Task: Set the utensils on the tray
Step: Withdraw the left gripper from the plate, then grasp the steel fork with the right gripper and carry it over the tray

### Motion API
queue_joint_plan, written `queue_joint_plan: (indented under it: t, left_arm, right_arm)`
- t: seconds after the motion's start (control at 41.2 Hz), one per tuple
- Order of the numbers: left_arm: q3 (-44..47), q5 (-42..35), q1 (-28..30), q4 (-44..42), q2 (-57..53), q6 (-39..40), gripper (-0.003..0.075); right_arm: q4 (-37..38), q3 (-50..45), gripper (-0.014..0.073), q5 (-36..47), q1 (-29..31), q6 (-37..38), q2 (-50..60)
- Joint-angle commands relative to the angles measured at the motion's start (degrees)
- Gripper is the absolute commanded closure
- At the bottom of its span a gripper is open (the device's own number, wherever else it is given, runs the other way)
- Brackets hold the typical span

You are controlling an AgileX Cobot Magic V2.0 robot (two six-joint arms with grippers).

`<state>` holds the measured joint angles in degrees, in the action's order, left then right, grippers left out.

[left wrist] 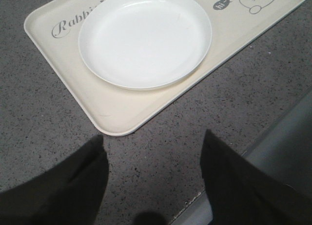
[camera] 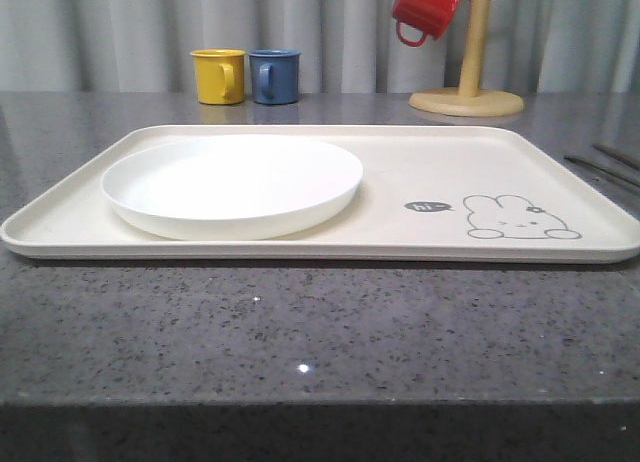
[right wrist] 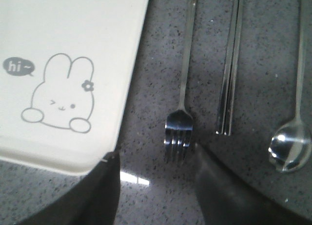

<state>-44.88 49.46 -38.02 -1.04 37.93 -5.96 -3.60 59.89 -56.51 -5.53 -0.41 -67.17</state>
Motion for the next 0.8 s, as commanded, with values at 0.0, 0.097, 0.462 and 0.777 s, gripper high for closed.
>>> queue_joint_plan:
  t: [0.0,0.097,0.462,0.777]
  left_arm:
    - [-1.6,-4.0,-0.5,0.0,-0.1,0.7,0.031]
    - [-1.6,-4.0,-0.5,0.0,-0.1,0.7,0.031]
    - [-1.6,-4.0,-0.5,0.0,-0.1,0.7,0.031]
    - [-1.6,-4.0,-0.5,0.0,-0.1,0.7,0.031]
  right_arm:
    - [3.2,4.3,0.0213,1.7,-0.2,-0.7,-4.6]
    - [5.5,6.4,0.0213,0.9,-0.2,-0.7,-9.7]
    - [5.1,10.9,0.0256,0.2,-0.1,-0.7,-21.9]
    - [4.4,11.0,0.047,0.6,-0.1,-0.7,-23.7]
